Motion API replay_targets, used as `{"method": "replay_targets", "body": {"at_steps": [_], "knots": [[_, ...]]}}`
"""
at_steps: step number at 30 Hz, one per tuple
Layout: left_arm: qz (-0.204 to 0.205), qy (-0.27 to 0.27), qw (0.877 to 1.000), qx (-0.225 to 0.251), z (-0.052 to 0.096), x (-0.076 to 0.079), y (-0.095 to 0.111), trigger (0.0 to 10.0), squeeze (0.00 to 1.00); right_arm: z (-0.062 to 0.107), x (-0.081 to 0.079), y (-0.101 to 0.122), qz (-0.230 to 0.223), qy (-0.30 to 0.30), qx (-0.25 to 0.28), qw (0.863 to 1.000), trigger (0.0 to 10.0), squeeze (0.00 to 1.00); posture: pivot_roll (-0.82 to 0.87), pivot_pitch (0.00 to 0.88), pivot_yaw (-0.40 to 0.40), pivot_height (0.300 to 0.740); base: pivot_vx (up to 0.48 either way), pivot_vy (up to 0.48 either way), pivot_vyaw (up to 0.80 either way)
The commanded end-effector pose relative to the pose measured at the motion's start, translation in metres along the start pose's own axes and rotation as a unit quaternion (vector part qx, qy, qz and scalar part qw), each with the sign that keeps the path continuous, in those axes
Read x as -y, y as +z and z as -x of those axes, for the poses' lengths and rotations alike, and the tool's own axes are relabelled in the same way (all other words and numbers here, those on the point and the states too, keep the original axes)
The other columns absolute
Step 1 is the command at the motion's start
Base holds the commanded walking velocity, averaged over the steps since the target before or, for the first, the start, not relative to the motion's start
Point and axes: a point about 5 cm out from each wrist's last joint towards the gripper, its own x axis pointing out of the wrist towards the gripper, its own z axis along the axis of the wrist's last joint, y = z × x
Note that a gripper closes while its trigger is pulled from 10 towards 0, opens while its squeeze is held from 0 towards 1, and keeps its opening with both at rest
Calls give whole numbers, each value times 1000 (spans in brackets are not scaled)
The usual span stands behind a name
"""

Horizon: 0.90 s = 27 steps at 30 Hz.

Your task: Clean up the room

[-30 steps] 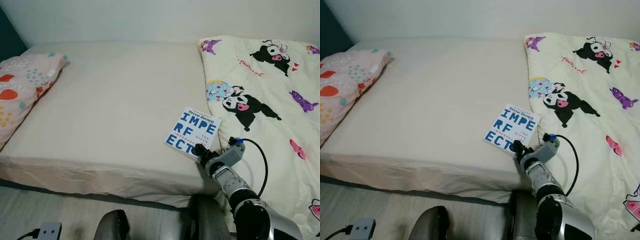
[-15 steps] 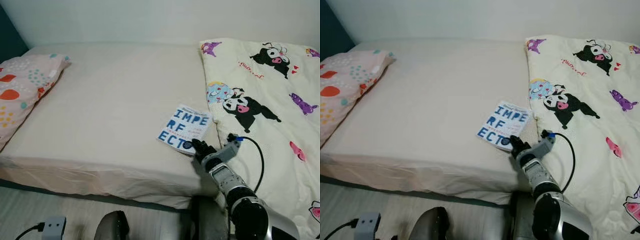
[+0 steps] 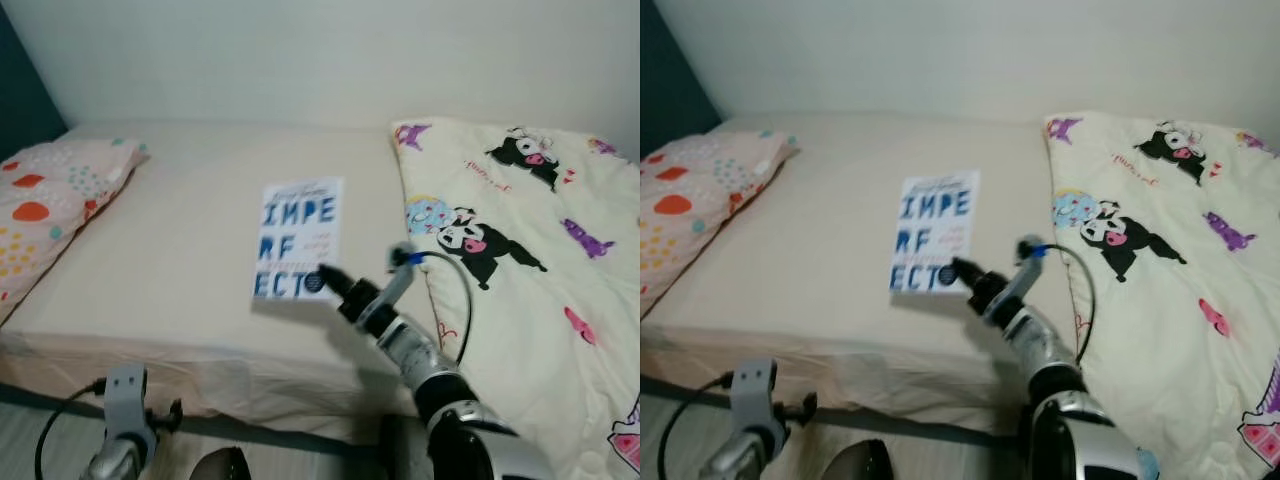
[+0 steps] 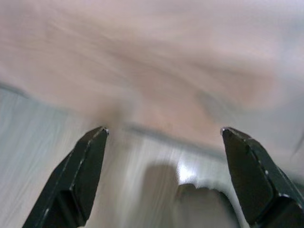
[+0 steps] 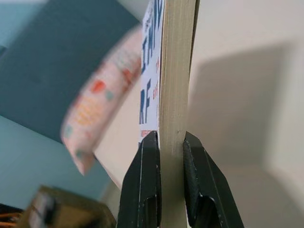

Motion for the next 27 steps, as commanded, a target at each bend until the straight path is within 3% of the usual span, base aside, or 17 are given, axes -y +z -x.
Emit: {"method": "replay_targets", "body": {"at_steps": [1, 2, 3, 9, 21, 27], "knots": [[17, 17, 1000, 20, -2, -8, 12, 10000, 0, 3, 4, 1, 6, -10, 3, 1000, 0, 0, 32, 15, 13, 545, 0, 0, 0], [17, 17, 1000, 20, -2, -8, 12, 10000, 0, 3, 4, 1, 6, -10, 3, 1000, 0, 0, 32, 15, 13, 545, 0, 0, 0], [24, 21, 998, 53, -7, -8, 31, 10000, 0, 5, 7, 2, 2, -11, 2, 1000, 0, 0, 29, 8, 10, 555, 0, 0, 0], [29, 32, 997, 69, -9, -11, 42, 10000, 0, 6, 8, 5, 9, -9, 0, 1000, 0, 0, 24, 1, 5, 569, 0, 0, 0], [31, 53, 998, 22, 0, -18, 12, 10000, 0, 4, 5, 2, 34, -8, -16, 999, 0, 0, 25, 0, -8, 594, 0, 0, 0], [38, 23, 999, 1, 3, -10, -4, 10000, 0, 4, 4, 1, 39, -8, -20, 999, 0, 0, 35, 0, -14, 608, 0, 0, 0]]}}
